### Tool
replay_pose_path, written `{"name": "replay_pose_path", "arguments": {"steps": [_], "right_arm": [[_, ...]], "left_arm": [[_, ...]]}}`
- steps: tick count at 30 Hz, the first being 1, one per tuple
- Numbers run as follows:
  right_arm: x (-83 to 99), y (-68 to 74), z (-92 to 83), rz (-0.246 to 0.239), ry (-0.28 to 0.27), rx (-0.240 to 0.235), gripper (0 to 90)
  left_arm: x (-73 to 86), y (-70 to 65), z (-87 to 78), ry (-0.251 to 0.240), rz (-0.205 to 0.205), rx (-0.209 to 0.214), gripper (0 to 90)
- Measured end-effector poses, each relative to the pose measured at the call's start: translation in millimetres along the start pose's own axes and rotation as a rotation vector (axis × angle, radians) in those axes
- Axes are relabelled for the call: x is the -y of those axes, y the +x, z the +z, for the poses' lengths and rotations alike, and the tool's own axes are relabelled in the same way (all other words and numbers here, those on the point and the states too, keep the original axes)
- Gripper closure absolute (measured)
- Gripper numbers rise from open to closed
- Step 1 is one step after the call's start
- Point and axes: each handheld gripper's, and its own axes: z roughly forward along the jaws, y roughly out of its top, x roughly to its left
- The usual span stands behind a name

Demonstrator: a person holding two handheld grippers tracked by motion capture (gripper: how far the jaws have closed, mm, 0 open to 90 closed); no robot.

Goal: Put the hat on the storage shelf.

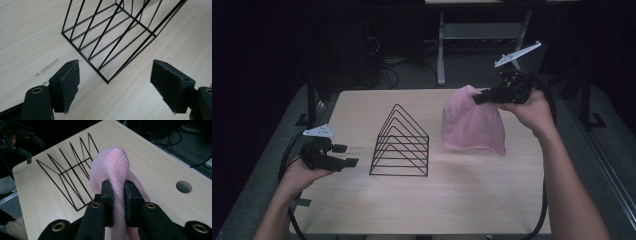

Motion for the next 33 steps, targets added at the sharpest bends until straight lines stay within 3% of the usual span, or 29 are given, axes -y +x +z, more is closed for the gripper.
{"name": "replay_pose_path", "arguments": {"steps": [16, 33], "right_arm": [[-54.6, 38.8, 0.4, -0.105, -0.030, -0.043, 79.6], [-94.5, 68.2, -2.4, -0.192, -0.074, -0.084, 79.6]], "left_arm": [[-15.5, -2.0, -7.6, -0.009, 0.028, 0.015, 23.7], [-30.2, -5.0, -15.9, -0.009, 0.064, 0.013, 23.7]]}}
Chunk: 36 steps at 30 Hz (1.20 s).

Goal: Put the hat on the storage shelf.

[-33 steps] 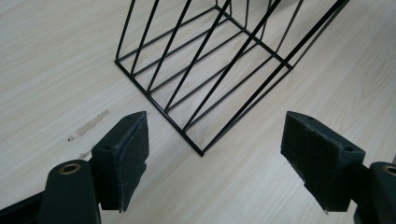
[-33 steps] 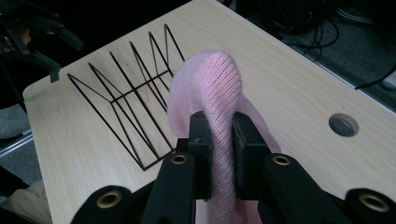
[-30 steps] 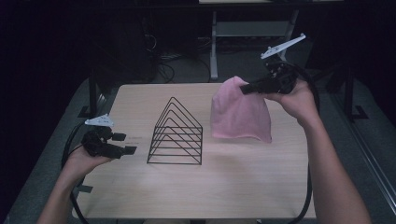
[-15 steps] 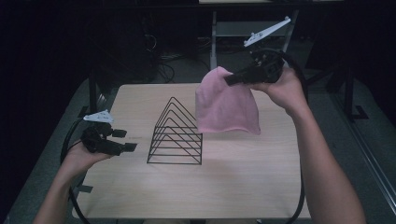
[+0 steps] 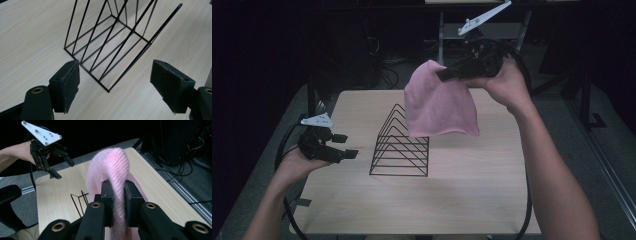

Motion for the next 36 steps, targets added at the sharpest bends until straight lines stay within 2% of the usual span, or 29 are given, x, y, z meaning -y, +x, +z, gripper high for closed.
{"name": "replay_pose_path", "arguments": {"steps": [12, 16, 22, 23, 26, 36], "right_arm": [[-25.8, 12.1, 9.5, -0.041, -0.005, -0.030, 79.5], [-35.5, 18.6, 15.9, -0.057, -0.009, -0.050, 79.5], [-44.6, 24.5, 25.0, -0.079, -0.015, -0.067, 79.6], [-48.3, 26.3, 30.1, -0.096, -0.012, -0.073, 79.5], [-52.7, 29.1, 35.5, -0.101, -0.016, -0.085, 79.5], [-65.9, 38.9, 52.9, -0.115, -0.031, -0.116, 79.5]], "left_arm": [[-10.7, -1.1, -1.9, -0.018, 0.006, 0.018, 23.4], [-18.3, -2.3, -2.4, -0.024, 0.025, 0.031, 23.6], [-26.8, -4.9, -1.7, -0.045, 0.027, 0.065, 24.8], [-27.9, -5.7, -1.9, -0.065, 0.030, 0.071, 25.7], [-29.2, -5.9, -3.1, -0.091, 0.025, 0.095, 26.6], [-31.4, -5.9, -6.3, -0.119, 0.037, 0.135, 31.5]]}}
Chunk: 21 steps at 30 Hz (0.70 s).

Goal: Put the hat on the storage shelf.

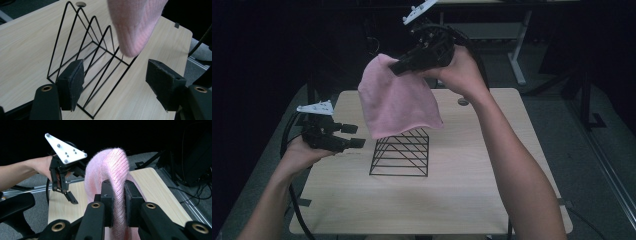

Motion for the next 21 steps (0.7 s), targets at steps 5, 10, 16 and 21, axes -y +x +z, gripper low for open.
{"name": "replay_pose_path", "arguments": {"steps": [5, 10, 16, 21], "right_arm": [[-3.1, 2.6, 8.7, -0.003, -0.002, -0.015, 79.5], [-5.5, 6.7, 16.9, -0.010, -0.008, -0.031, 79.5], [-5.8, 8.9, 25.2, -0.012, -0.015, -0.050, 79.5], [-1.3, 8.5, 29.3, -0.008, -0.014, -0.051, 79.5]], "left_arm": [[0.6, 1.2, 0.3, -0.004, -0.008, 0.012, 34.0], [2.0, 4.3, -0.9, -0.027, -0.041, 0.046, 48.5], [4.1, 7.2, 0.2, -0.029, -0.046, 0.056, 65.9], [4.8, 7.6, 2.5, -0.018, -0.069, 0.046, 78.1]]}}
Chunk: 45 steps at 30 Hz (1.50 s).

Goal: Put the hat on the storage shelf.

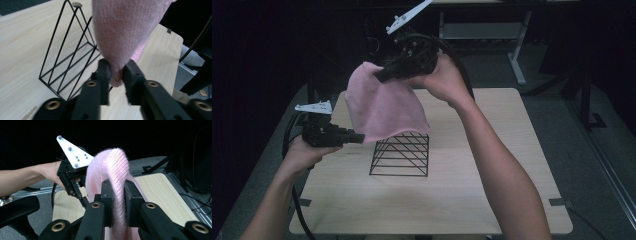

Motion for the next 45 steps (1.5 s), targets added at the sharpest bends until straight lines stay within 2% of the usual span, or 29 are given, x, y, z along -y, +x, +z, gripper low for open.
{"name": "replay_pose_path", "arguments": {"steps": [1, 4, 5, 11, 15, 17, 20, 24, 26, 33, 37, 40, 43, 45], "right_arm": [[1.6, -0.8, 0.2, 0.000, -0.002, 0.003, 79.5], [8.3, -3.8, -0.4, 0.019, -0.013, 0.008, 79.5], [11.4, -5.1, -0.5, 0.026, -0.013, 0.012, 79.5], [26.6, -12.3, -1.0, 0.053, -0.031, 0.016, 79.4], [34.8, -16.4, -2.4, 0.057, -0.036, 0.017, 79.5], [38.2, -16.6, -3.4, 0.076, -0.037, 0.015, 79.4], [45.1, -17.8, -4.1, 0.082, -0.036, 0.007, 79.4], [50.2, -16.4, -5.8, 0.098, -0.049, -0.003, 79.4], [50.9, -14.8, -7.2, 0.081, -0.056, 0.002, 79.4], [49.0, -12.2, -11.9, 0.081, -0.061, 0.017, 79.3], [50.8, -14.2, -10.3, 0.091, -0.050, 0.018, 79.2], [54.3, -14.4, -5.8, 0.092, -0.027, 0.024, 79.1], [58.1, -18.7, -4.7, 0.100, -0.024, 0.035, 79.1], [63.4, -25.5, -6.2, 0.123, -0.023, 0.048, 79.1]], "left_arm": [[-0.4, 0.7, 0.2, -0.001, 0.014, -0.006, 79.7], [-0.5, 0.1, 2.3, 0.007, 0.010, -0.017, 81.2], [-0.8, 1.0, 2.9, 0.014, 0.024, -0.024, 81.7], [-1.6, 1.4, 10.0, 0.036, 0.017, -0.029, 82.0], [-2.6, 0.4, 13.8, 0.051, 0.032, -0.033, 81.9], [-2.4, 0.3, 15.6, 0.059, 0.033, -0.037, 82.0], [-2.2, -0.2, 16.2, 0.077, 0.039, -0.030, 82.3], [-1.2, -4.2, 14.0, 0.072, 0.055, -0.016, 82.3], [-0.9, -4.6, 11.9, 0.068, 0.057, -0.013, 82.4], [-2.5, -5.0, 8.1, 0.055, 0.059, -0.003, 83.0], [0.0, -2.0, 12.2, 0.070, 0.052, -0.023, 83.1], [3.6, 2.1, 17.2, 0.079, 0.031, -0.032, 83.0], [5.0, 5.9, 21.2, 0.083, 0.023, -0.037, 83.0], [2.7, 6.3, 23.9, 0.077, 0.021, -0.040, 83.0]]}}
